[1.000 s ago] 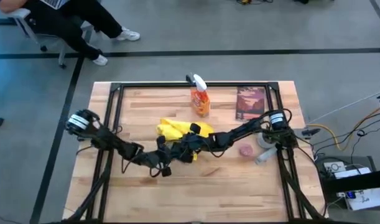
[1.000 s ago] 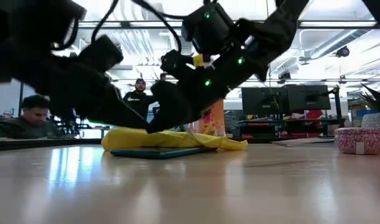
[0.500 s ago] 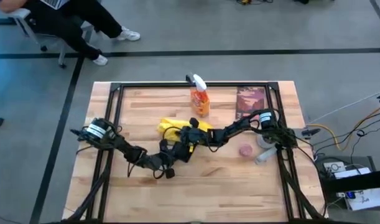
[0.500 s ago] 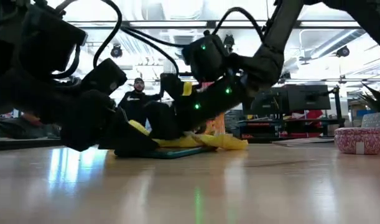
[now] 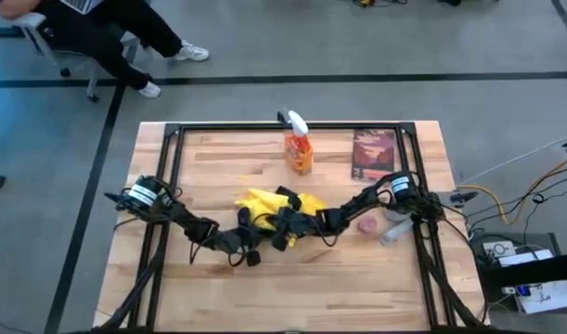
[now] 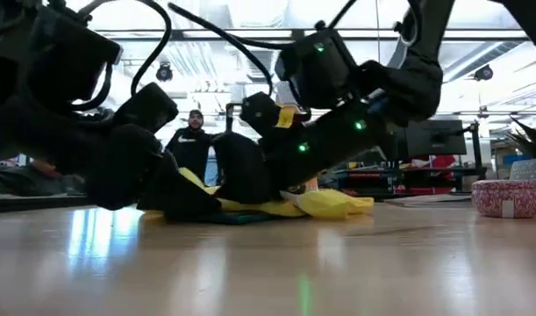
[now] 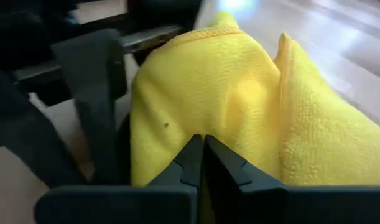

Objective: Apply microfiber cloth
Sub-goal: Wipe the front and back of the tablet with the yellow microfiber cloth

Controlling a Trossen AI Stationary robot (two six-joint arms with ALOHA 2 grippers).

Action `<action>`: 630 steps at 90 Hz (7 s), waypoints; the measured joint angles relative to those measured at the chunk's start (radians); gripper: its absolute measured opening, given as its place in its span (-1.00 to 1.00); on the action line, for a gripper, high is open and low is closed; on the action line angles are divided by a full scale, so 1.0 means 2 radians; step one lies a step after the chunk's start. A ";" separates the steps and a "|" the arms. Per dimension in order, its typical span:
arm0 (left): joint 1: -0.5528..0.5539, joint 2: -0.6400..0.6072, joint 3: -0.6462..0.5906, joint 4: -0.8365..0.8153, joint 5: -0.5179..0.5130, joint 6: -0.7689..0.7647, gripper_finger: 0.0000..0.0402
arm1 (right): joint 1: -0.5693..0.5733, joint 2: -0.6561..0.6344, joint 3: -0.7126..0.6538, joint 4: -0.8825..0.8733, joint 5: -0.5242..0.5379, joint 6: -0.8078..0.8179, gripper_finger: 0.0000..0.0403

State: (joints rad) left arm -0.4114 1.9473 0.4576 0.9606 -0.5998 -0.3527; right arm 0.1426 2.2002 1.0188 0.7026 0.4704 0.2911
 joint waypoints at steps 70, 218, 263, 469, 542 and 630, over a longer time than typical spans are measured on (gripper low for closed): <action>-0.004 0.000 -0.003 -0.004 0.032 -0.003 -0.90 | -0.029 0.059 0.068 0.048 -0.042 -0.056 -1.00; -0.012 0.001 -0.008 -0.002 -0.005 -0.020 -0.90 | -0.071 0.029 0.027 0.057 -0.008 -0.043 -1.00; -0.013 0.001 -0.011 -0.002 0.001 -0.027 -0.90 | -0.103 0.011 -0.008 0.054 0.034 -0.044 -1.00; -0.013 0.001 -0.013 -0.001 0.005 -0.043 -0.90 | 0.007 -0.058 -0.128 0.056 0.079 0.061 -1.00; -0.014 -0.121 -0.031 -0.091 0.043 0.023 -0.90 | 0.058 -0.053 -0.043 -0.015 -0.005 0.003 -1.00; -0.042 -0.111 -0.083 -0.152 -0.046 -0.094 -0.90 | 0.051 0.010 0.031 -0.021 0.004 -0.009 -1.00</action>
State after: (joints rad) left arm -0.4955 1.7255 0.2921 0.6565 -0.6915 -0.5414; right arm 0.2436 2.2195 1.0807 0.6614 0.4784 0.2729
